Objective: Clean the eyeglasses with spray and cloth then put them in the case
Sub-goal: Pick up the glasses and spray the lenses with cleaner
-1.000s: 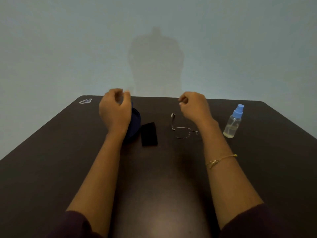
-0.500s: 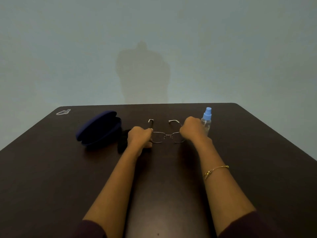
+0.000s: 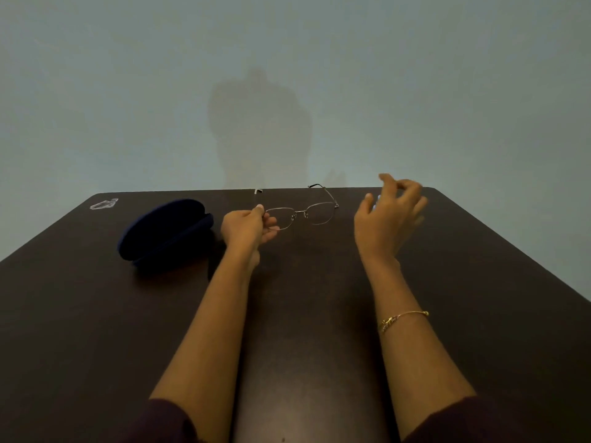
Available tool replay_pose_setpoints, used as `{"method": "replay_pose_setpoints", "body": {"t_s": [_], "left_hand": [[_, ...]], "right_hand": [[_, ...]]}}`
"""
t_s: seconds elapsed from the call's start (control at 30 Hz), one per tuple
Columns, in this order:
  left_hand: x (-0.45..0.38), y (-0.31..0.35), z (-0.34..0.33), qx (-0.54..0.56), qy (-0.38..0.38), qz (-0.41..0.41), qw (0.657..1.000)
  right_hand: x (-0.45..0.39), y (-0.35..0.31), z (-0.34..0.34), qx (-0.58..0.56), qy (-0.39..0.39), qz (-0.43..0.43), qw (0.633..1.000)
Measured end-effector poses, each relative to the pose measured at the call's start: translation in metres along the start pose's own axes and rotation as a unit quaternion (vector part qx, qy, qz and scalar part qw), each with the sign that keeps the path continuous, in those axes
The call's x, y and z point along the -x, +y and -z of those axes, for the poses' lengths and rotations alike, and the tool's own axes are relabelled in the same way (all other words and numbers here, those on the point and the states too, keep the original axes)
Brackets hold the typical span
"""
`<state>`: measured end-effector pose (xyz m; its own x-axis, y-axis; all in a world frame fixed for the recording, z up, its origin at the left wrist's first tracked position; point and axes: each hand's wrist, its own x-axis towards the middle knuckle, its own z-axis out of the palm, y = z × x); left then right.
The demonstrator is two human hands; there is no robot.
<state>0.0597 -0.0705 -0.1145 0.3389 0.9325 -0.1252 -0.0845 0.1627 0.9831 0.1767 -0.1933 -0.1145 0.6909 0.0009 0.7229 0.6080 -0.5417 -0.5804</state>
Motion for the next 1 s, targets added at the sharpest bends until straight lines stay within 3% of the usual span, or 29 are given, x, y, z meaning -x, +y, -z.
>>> {"method": "replay_pose_setpoints", "body": {"t_s": [0.13, 0.2, 0.4, 0.6, 0.7, 0.87, 0.93, 1.0], "left_hand": [[0.002, 0.004, -0.003, 0.053, -0.005, 0.024, 0.998], [0.003, 0.005, -0.003, 0.072, -0.021, 0.038, 0.996], [0.009, 0.006, -0.007, 0.086, -0.053, 0.056, 0.993], [0.014, 0.014, -0.011, 0.121, -0.089, 0.07, 0.986], [0.016, 0.016, -0.013, 0.132, -0.101, 0.076, 0.983], [0.018, 0.016, -0.014, 0.133, -0.105, 0.075, 0.983], [0.019, 0.016, -0.014, 0.135, -0.107, 0.076, 0.982], [0.018, 0.016, -0.016, 0.134, -0.105, 0.076, 0.982]], "right_hand": [[0.008, 0.023, -0.011, 0.047, -0.108, -0.064, 0.991], [0.014, 0.031, -0.015, 0.013, -0.151, -0.069, 0.986], [0.02, 0.029, -0.012, -0.189, -0.14, -0.013, 0.972], [0.021, 0.02, -0.009, -0.294, -0.13, 0.001, 0.947], [0.02, 0.017, -0.007, -0.333, -0.151, -0.032, 0.93], [0.015, 0.016, -0.004, -0.435, -0.217, -0.13, 0.864], [0.015, 0.017, -0.003, -0.429, -0.212, -0.126, 0.869], [0.016, 0.02, -0.003, -0.388, -0.197, -0.08, 0.897]]}}
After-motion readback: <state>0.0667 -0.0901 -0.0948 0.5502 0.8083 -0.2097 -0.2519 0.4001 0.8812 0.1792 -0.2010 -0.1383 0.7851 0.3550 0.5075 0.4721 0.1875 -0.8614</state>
